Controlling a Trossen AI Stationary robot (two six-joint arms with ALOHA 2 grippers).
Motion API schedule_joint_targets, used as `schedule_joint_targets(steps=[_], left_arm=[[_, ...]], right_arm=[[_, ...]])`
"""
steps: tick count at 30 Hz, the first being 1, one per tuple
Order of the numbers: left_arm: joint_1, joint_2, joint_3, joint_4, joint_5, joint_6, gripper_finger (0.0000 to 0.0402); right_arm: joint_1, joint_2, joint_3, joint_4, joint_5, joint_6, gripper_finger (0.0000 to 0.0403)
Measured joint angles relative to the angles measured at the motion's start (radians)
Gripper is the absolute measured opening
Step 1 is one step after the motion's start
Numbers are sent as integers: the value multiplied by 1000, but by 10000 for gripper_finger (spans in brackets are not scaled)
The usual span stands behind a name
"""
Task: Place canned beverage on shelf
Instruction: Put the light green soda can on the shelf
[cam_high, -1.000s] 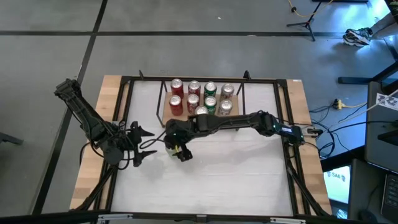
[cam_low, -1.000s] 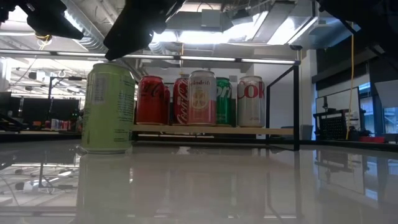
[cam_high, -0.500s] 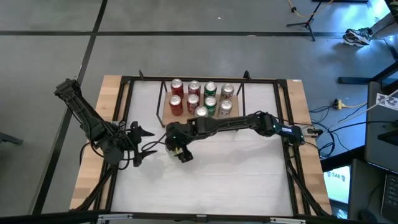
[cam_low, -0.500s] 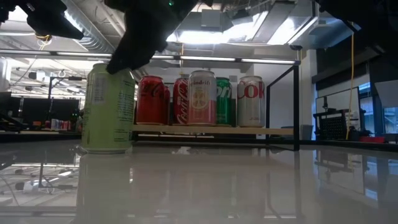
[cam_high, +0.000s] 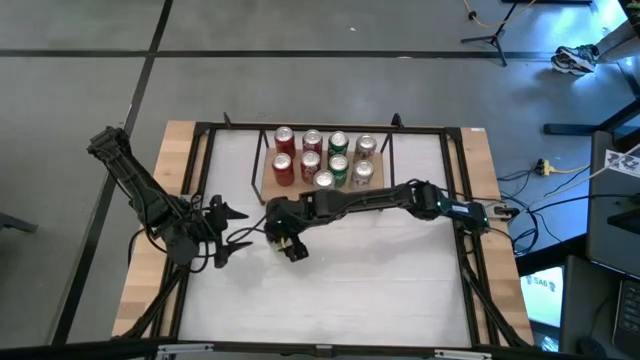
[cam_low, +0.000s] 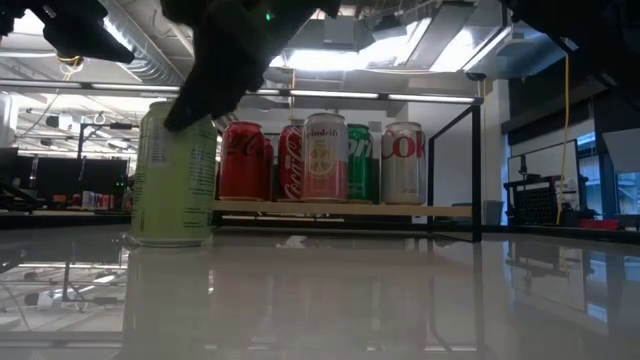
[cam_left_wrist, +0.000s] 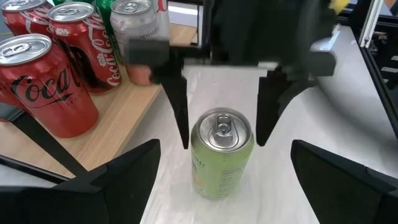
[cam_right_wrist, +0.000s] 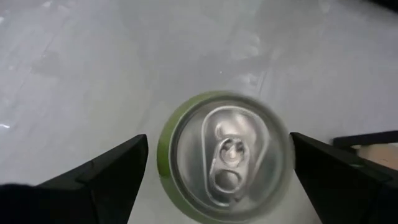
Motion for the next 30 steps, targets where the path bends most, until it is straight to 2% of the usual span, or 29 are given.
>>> schedule_joint_targets(steps=[9, 16, 19, 26, 30], left_arm=[[0, 0, 0, 2, -1, 0, 350], [0, 0, 0, 2, -1, 0, 350], [0, 0, 0, 2, 0, 0, 350], [0, 0, 0, 2, 0, 0, 350], [0, 0, 0, 2, 0, 0, 350]], right_arm=[[0, 20, -1, 6, 1, 27, 372], [0, 20, -1, 9, 1, 49, 307], [0, 20, -1, 12, 8, 91, 291], [2, 20, -1, 11, 98, 260, 318], [3, 20, -1, 6, 183, 364, 315]])
